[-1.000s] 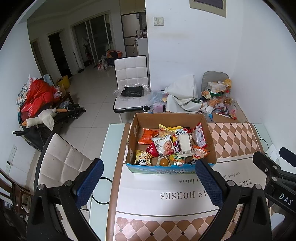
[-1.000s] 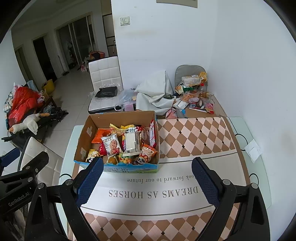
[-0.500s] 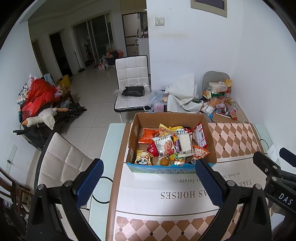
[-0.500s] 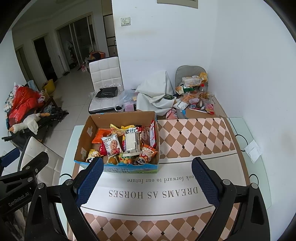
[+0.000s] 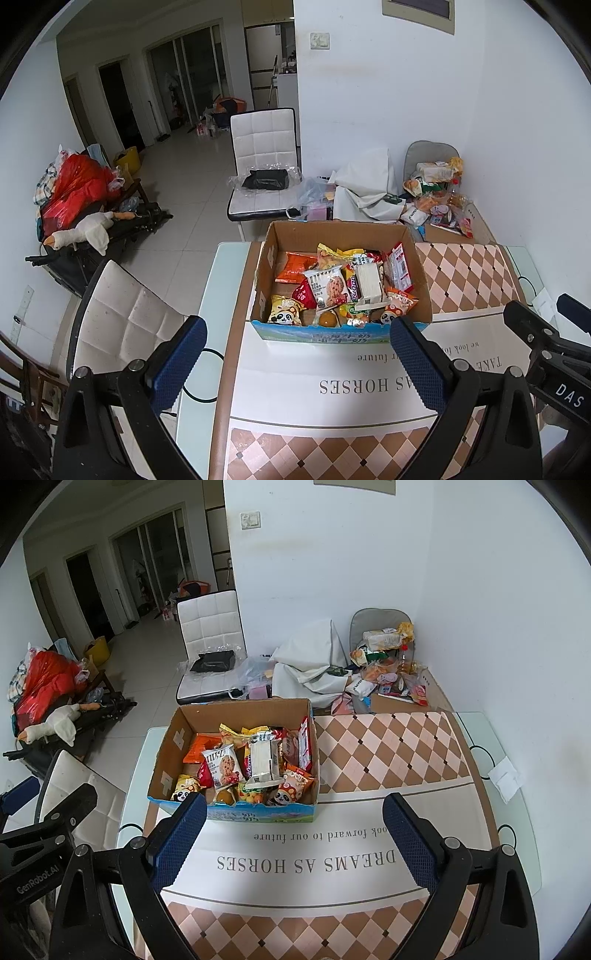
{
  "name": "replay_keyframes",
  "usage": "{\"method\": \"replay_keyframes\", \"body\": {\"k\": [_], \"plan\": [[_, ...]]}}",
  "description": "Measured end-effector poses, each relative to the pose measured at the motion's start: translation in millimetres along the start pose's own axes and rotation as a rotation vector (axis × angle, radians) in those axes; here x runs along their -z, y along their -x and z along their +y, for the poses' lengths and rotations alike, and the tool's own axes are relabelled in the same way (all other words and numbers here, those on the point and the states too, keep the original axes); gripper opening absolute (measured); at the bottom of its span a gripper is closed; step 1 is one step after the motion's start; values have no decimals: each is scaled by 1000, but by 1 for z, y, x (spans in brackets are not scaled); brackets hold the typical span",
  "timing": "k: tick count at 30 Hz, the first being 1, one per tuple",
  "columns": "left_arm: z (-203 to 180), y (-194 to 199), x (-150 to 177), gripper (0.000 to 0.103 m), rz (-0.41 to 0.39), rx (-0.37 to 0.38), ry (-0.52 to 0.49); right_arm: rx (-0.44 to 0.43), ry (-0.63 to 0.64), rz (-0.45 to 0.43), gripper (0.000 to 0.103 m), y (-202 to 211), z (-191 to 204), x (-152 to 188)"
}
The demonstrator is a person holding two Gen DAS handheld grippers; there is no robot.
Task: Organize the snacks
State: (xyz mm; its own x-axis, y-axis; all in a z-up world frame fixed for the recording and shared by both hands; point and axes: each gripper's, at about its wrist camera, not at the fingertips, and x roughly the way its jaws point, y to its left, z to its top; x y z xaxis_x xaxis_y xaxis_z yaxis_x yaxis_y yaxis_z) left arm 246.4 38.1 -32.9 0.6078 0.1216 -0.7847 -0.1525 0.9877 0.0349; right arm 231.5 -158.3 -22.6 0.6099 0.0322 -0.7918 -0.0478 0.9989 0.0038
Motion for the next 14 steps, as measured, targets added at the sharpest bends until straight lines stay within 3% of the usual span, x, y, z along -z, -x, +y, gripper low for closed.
{"method": "replay_keyframes", "body": {"k": [14], "plan": [[0,-2,4,102,-2,-3,6,0,2,-3,98,1,2,1]]}}
